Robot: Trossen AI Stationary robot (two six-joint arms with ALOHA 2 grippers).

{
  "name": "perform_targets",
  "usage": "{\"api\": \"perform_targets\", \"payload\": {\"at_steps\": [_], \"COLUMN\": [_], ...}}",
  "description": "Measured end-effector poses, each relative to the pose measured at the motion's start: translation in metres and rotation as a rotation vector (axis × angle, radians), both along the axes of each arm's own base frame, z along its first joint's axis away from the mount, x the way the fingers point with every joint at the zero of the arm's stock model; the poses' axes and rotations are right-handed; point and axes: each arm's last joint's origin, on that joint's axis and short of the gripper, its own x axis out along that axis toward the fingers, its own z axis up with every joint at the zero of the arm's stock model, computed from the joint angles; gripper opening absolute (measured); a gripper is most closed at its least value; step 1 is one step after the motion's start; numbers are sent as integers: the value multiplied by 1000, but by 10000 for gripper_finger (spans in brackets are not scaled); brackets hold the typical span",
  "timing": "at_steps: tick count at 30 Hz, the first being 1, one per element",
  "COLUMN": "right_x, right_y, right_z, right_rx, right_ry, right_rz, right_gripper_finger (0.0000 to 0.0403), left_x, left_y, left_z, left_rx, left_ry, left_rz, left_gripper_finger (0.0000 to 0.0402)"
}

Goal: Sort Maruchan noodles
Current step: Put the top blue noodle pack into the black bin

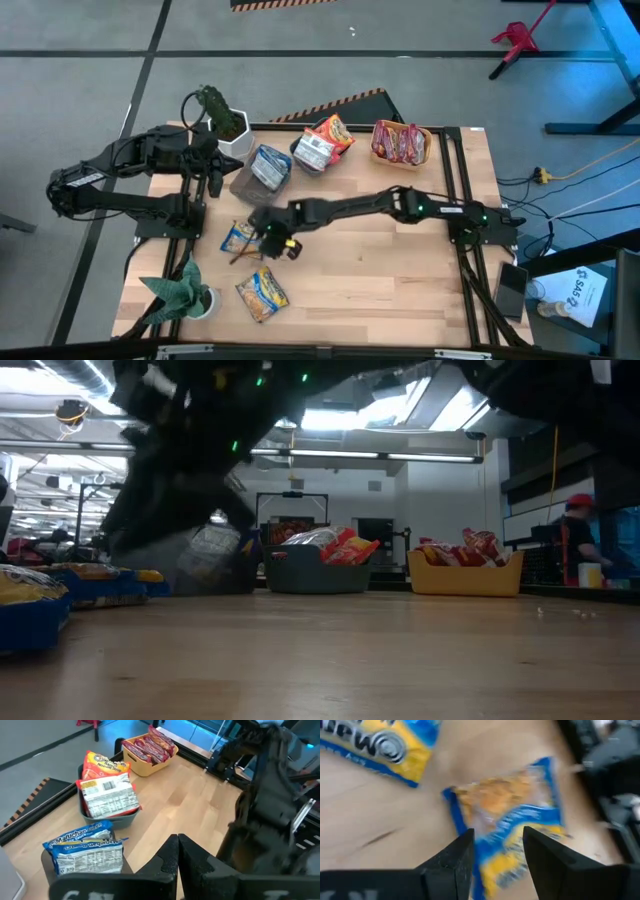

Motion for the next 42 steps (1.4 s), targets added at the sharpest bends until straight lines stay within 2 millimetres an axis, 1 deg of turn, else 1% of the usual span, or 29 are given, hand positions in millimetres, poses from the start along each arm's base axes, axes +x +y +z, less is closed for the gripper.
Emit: {"api": "perform_targets", "payload": {"at_steps": [3,8,10,12,16,21,24,26,28,30,31,36,38,39,40,42], "right_x": [3,7,10,12,16,16,16,15,14,13,12,9,4,3,1,-3], "right_y": [14,37,42,42,39,39,35,37,39,44,46,56,58,59,59,56], "right_z": [-22,-30,-42,-54,-61,-63,-64,-63,-63,-62,-61,-51,-40,-30,-20,7], "right_rx": [-34,-122,-187,-229,-247,-315,-360,-386,-400,-407,-404,-401,-379,-352,-323,-265], "right_ry": [11,-76,-100,-114,-134,-119,-116,-111,-108,-107,-108,-113,-95,-105,-108,-136], "right_rz": [38,141,148,167,158,41,-7,-26,-34,-31,-25,-14,5,5,3,-10], "right_gripper_finger": [156,156,156,156,156,155,136,107,69,27,14,4,2,2,1,1], "left_x": [0,0,0,0,0,0,0,0,0,0,0,0,0,0,0,0], "left_y": [0,1,1,1,1,1,1,1,1,1,1,1,1,1,1,2], "left_z": [0,0,0,0,0,0,0,0,0,0,0,0,0,0,0,0], "left_rx": [0,0,-13,-27,-49,-55,-70,-71,-75,-76,-75,-72,-71,-69,-69,-67], "left_ry": [0,-1,-6,-11,-19,-21,-26,-27,-28,-29,-28,-28,-27,-28,-28,-30], "left_rz": [1,36,47,59,79,82,90,91,92,93,93,92,92,95,94,98], "left_gripper_finger": [0,0,0,0,0,0,0,0,0,0,0,0,0,0,0,0]}}
